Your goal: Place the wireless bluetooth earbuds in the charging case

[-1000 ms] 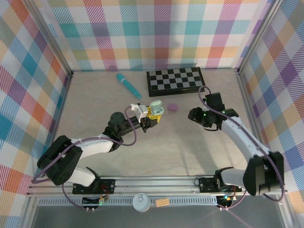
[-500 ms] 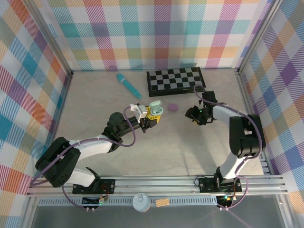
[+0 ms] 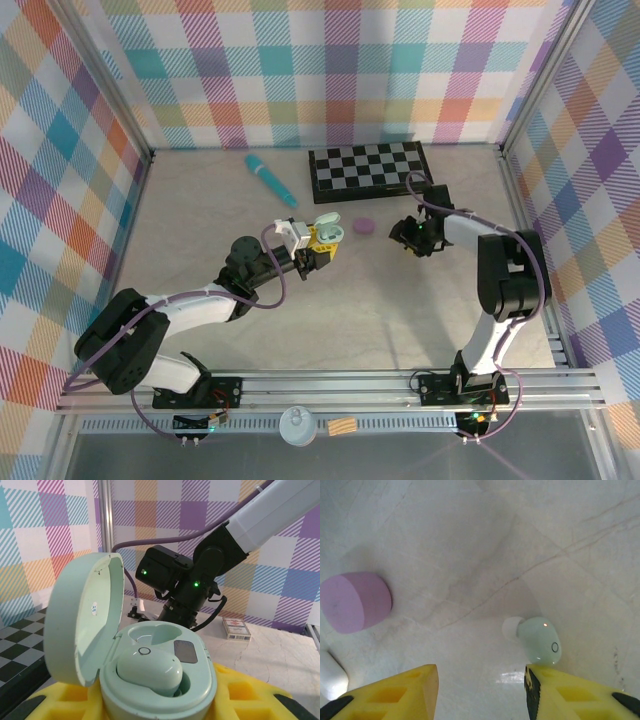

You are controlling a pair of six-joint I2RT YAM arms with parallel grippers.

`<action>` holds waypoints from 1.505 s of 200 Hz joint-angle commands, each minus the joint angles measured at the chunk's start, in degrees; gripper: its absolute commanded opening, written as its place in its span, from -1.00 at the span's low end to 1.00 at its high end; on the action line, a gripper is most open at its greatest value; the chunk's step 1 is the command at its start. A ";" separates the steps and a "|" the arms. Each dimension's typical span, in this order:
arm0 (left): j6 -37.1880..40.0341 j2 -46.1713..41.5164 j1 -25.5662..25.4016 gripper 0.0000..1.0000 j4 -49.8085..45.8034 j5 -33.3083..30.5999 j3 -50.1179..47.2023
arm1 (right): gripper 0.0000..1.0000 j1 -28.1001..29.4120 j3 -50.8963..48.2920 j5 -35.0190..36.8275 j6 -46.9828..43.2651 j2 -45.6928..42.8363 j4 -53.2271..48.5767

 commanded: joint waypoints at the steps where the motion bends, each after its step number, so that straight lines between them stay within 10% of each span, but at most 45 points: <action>1: 1.37 -1.83 0.43 -0.36 0.70 0.68 -0.31 | -0.01 -0.81 2.44 1.67 -1.72 0.89 -3.41; 130: 1.55 -0.92 0.50 -0.36 0.32 0.82 0.63 | -0.01 -2.45 12.96 3.14 -3.93 9.04 -5.48; 207: 1.54 -1.84 0.52 -0.36 0.77 -0.01 -0.67 | -0.09 4.36 13.35 24.25 -21.56 1.08 -19.76; 301: 2.94 -12.94 0.61 -0.36 -7.47 -4.68 -7.22 | -0.30 12.91 25.85 39.70 -32.73 13.69 -29.83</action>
